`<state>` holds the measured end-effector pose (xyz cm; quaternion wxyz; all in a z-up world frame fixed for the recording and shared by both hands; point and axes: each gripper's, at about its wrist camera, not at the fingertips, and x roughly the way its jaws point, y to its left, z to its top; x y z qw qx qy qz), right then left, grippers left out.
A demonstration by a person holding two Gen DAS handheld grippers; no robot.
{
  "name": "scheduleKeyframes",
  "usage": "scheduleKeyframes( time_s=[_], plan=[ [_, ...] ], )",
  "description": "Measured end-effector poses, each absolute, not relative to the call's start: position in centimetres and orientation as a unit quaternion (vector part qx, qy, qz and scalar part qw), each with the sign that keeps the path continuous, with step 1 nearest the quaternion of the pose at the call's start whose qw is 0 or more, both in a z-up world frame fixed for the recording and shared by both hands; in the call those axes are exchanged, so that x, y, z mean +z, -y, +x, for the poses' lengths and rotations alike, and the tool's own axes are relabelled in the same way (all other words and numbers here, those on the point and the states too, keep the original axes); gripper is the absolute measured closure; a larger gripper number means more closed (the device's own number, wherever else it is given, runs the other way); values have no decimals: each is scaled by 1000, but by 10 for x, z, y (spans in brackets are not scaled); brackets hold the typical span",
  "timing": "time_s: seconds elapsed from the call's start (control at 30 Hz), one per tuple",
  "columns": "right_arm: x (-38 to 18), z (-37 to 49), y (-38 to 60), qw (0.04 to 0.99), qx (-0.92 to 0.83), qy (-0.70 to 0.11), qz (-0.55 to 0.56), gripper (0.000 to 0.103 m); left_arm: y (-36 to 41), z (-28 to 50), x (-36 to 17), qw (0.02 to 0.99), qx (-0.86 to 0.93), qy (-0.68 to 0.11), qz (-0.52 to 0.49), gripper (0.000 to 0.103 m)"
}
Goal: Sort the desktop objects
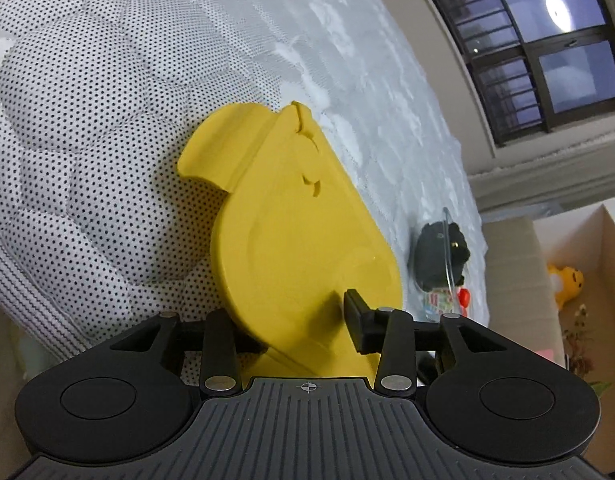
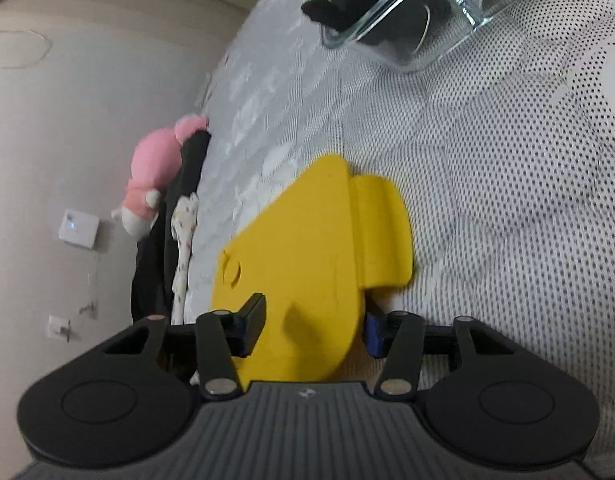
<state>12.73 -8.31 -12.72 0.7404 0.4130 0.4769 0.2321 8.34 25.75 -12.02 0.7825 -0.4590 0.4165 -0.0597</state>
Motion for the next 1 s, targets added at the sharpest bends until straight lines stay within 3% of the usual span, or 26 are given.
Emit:
scheduleKeyframes(
  time_s=[0.13, 0.23, 0.53, 0.6, 0.67, 0.73, 0.97, 1.0],
  plan=[
    [-121, 132, 90, 759, 231, -464, 394, 74, -249, 80, -113, 789, -77, -419, -442, 31],
    [-113, 132, 97, 773, 240, -450, 379, 80, -241, 80, -109, 795, -91, -423, -426, 21],
    [-76, 125, 131, 803, 245, -411, 355, 86, -246, 81, -114, 778, -93, -417, -461, 12],
    [-70, 126, 137, 808, 239, -404, 357, 86, -251, 82, -119, 761, -88, -411, -493, 12],
    [-65, 122, 151, 813, 233, -397, 357, 86, -248, 86, -115, 768, -89, -414, -481, 20],
    [-63, 118, 162, 816, 228, -391, 359, 86, -236, 90, -109, 785, -84, -428, -439, 38],
    [-74, 114, 191, 800, 236, -394, 386, 86, -214, 88, -103, 794, -78, -445, -406, 37],
    [-77, 114, 193, 798, 235, -396, 389, 86, -215, 85, -104, 789, -82, -446, -415, 32]
  ],
)
